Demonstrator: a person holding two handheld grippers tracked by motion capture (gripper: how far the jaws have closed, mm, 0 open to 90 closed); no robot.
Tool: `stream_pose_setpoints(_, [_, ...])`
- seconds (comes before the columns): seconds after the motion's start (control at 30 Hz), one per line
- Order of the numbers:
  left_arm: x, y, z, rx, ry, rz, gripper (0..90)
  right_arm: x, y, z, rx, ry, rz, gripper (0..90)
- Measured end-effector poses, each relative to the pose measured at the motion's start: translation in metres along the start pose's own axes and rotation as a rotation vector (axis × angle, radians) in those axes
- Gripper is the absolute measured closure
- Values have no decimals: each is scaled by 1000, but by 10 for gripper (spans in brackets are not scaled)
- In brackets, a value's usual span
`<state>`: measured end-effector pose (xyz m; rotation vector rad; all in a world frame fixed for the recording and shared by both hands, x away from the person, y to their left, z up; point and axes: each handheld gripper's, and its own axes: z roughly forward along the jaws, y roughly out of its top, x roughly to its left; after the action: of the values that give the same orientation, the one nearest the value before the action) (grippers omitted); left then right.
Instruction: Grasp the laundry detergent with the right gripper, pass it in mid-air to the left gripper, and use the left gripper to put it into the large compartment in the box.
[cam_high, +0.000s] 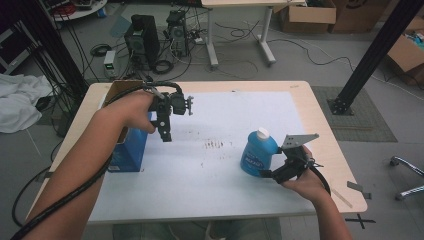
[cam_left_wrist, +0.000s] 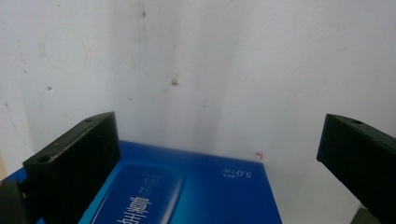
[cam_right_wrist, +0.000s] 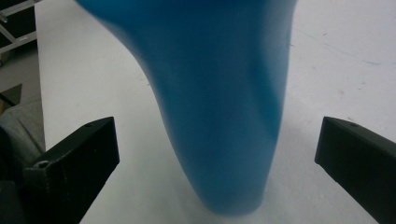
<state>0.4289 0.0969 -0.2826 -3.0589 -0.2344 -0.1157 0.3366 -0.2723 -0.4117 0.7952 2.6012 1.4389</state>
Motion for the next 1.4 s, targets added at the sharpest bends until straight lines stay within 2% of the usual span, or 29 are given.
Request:
stream_pose_setpoints(0.23, [-1,0,0,-2,0,6,1,0,0,8,-14,0,5,0])
stream_pose_setpoints(0.4, [-2,0,-1,-6,5,12,1,1,-1,13,-30,-20,4,0])
stream_pose_setpoints(0.53, [-3,0,-1,-13,11,9,1,2,-1,15,-60,-40,-3,0])
stream_pose_setpoints(0.77, [-4,1,-4,-11,14,15,1,4,-5,21,-102,-43,1,0])
stream_pose_setpoints(0.97, [-3,2,-3,-13,10,15,1,5,-7,23,-147,-84,0,0])
stream_pose_setpoints(1.23, [-2,1,-2,-7,6,10,1,6,-10,19,-186,-95,-15,114])
stream_pose_setpoints(1.4, [-1,1,-1,-7,4,8,1,7,-11,21,-188,-104,-23,131])
